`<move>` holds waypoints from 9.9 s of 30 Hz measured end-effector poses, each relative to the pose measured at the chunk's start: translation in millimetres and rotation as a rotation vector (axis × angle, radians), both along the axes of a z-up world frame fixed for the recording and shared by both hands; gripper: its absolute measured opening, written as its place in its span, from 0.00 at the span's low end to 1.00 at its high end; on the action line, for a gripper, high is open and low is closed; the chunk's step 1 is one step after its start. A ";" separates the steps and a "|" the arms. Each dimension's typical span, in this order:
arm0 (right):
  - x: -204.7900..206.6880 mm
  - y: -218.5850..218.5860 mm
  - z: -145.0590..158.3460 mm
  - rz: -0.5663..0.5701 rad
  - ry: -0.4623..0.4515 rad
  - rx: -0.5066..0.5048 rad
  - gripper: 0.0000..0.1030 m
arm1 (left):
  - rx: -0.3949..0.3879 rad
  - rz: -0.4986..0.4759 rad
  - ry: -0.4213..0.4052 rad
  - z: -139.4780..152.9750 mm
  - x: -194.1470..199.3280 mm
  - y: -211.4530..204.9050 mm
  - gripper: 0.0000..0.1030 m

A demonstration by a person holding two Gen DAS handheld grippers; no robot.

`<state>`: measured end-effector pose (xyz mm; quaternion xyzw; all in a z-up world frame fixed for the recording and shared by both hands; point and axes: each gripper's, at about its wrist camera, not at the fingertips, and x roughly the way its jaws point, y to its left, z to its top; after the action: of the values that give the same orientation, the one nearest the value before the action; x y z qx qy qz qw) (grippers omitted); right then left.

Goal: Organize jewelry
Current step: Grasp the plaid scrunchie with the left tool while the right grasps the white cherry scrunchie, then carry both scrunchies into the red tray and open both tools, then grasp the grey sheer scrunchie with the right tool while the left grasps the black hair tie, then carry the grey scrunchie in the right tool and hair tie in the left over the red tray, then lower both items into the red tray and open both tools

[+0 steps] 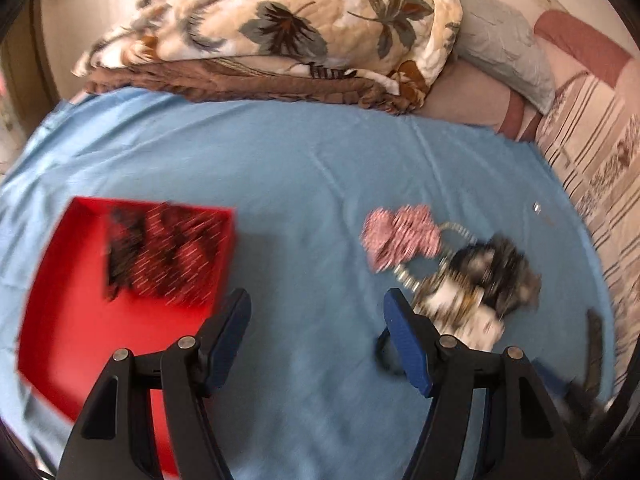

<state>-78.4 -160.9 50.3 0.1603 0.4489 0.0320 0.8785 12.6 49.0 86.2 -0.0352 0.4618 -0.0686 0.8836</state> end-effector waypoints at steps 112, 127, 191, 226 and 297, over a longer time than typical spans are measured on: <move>36.6 370.0 54.8 0.700 -0.075 -0.071 0.54 | 0.119 0.457 -0.297 88.5 -117.5 312.2 0.69; -30.4 142.0 60.4 0.292 -0.141 -0.181 0.60 | 0.088 0.266 -0.281 91.4 -136.8 163.5 0.96; -10.2 -87.0 28.0 -0.160 -0.044 0.093 0.11 | -0.099 -0.164 0.065 -22.8 -65.7 -17.0 0.08; -56.2 88.7 84.6 0.195 -0.133 -0.082 0.11 | 0.030 0.122 -0.138 30.4 -152.8 103.6 0.08; 91.7 281.6 7.7 0.416 0.028 -0.162 0.11 | -0.171 0.181 0.038 -47.2 -102.5 197.7 0.08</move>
<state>13.3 120.6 58.0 -0.0066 0.4856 0.1740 0.8567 -90.0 246.7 38.9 -0.1536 0.4660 -0.0269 0.8709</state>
